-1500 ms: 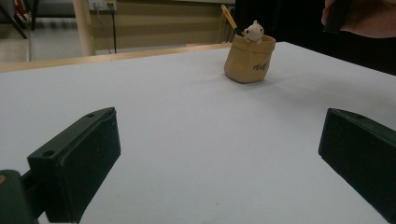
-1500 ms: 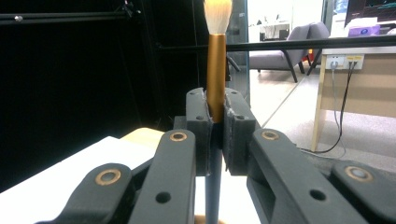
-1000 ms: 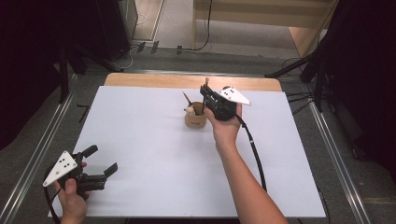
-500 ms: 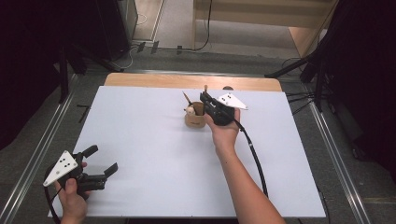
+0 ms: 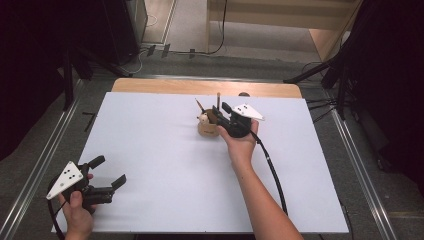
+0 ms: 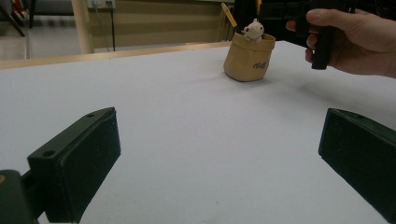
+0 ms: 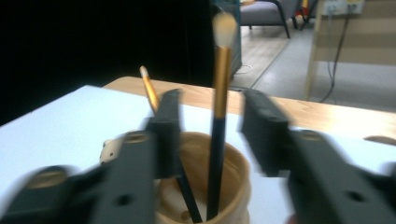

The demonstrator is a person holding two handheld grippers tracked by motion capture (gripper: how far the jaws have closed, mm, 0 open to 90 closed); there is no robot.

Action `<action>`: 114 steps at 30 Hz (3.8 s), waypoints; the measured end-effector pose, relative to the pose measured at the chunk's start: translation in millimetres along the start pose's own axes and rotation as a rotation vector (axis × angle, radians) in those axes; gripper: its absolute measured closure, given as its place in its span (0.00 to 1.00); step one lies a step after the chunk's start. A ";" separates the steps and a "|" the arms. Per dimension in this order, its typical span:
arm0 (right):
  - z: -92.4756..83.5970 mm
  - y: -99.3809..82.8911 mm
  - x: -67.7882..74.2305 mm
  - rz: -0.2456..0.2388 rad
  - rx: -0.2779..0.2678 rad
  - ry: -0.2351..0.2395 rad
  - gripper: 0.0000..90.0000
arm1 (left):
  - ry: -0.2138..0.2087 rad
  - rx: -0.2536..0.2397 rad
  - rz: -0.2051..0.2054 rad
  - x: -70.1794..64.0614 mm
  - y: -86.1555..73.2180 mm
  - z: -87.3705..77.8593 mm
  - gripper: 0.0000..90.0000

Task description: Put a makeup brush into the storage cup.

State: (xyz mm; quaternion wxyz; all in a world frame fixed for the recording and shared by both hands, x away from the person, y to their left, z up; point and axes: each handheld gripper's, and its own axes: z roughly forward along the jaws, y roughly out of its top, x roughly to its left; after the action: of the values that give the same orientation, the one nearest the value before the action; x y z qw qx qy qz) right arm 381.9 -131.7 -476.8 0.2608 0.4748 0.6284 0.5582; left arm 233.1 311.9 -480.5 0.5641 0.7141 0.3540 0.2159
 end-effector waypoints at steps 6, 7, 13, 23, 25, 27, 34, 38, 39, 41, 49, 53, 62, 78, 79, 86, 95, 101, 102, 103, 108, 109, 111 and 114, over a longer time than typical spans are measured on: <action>-15.8 5.5 -4.0 0.010 0.015 -0.026 0.25 | 0.000 0.001 0.000 -0.3 0.0 0.6 0.00; -19.3 5.0 -4.1 -0.008 0.016 -0.042 0.24 | 0.001 0.003 0.001 -0.5 0.1 0.7 0.00; -38.0 -1.8 -8.0 -0.034 0.012 -0.051 0.18 | 0.000 0.005 0.003 -1.2 0.0 1.6 0.00; -70.2 -12.6 -19.1 -0.047 0.010 -0.049 0.11 | 0.001 0.006 0.005 -1.3 0.1 1.6 0.00; -77.0 -13.6 -21.7 -0.046 0.000 -0.038 0.11 | 0.001 0.004 0.003 -1.7 0.2 1.8 0.00; -83.2 -15.0 -23.5 -0.045 0.000 -0.035 0.09 | -0.001 0.007 0.008 -2.1 0.5 2.0 0.00; -102.6 -21.1 -31.2 -0.061 0.014 -0.027 0.01 | -0.002 0.007 0.014 -3.5 0.8 2.8 0.00; -111.9 -24.8 -35.7 -0.063 0.012 -0.025 0.00 | -0.003 0.007 0.015 -4.2 0.9 3.1 0.00; -114.0 -25.7 -36.7 -0.067 0.013 -0.026 0.00 | -0.003 0.007 0.015 -4.3 0.9 3.1 0.00; -117.9 -27.9 -38.7 -0.069 0.013 -0.027 0.00 | -0.003 0.007 0.014 -4.1 0.9 3.1 0.00; -133.9 -36.6 -44.9 -0.077 0.016 -0.030 0.00 | -0.004 0.007 0.014 -4.5 1.0 3.1 0.00; -142.2 -41.1 -48.2 -0.080 0.019 -0.039 0.00 | -0.004 0.007 0.012 -4.9 0.9 3.3 0.00; -160.9 -49.5 -60.1 -0.073 0.022 -0.058 0.00 | -0.004 0.010 0.014 -5.2 0.8 3.7 0.00; -191.8 -62.9 -74.9 -0.075 0.038 -0.079 0.00 | -0.008 0.009 0.016 -6.5 0.6 4.8 0.00; -193.8 -63.6 -75.5 -0.073 0.038 -0.079 0.00 | -0.008 0.008 0.015 -6.7 0.7 4.7 0.00; -205.1 -69.8 -80.1 -0.069 0.049 -0.087 0.00 | -0.010 0.006 0.015 -6.4 0.9 4.4 0.00; -222.9 -74.9 -89.1 -0.056 0.049 -0.098 0.00 | -0.013 0.001 0.015 -6.4 1.6 3.5 0.00; -233.6 -78.0 -95.0 -0.056 0.049 -0.118 0.00 | -0.015 0.000 0.016 -7.2 2.0 3.4 0.00; -235.4 -78.3 -96.0 -0.057 0.048 -0.120 0.00 | -0.015 0.000 0.015 -7.3 2.1 3.3 0.00; -237.0 -78.6 -96.3 -0.051 0.050 -0.120 0.00 | -0.016 -0.001 0.015 -7.3 2.1 3.3 0.00; -247.3 -82.8 -101.3 -0.044 0.056 -0.131 0.00 | -0.019 -0.004 0.017 -7.0 2.7 2.4 0.00; -249.1 -83.7 -101.6 -0.041 0.060 -0.133 0.00 | -0.020 -0.004 0.017 -7.0 2.8 2.3 0.00; -253.1 -85.4 -102.4 -0.046 0.068 -0.140 0.00 | -0.021 -0.007 0.015 -7.2 3.1 1.9 0.00; -262.7 -86.6 -104.7 -0.020 0.056 -0.138 0.00 | -0.025 -0.011 0.018 -7.5 3.6 1.6 0.00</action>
State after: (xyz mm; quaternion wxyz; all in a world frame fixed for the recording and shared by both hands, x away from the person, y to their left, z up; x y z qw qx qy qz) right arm 173.3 -337.5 -517.0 0.2956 0.5130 0.6290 0.5038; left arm 230.3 304.8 -476.8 0.5703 0.7169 0.3392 0.2141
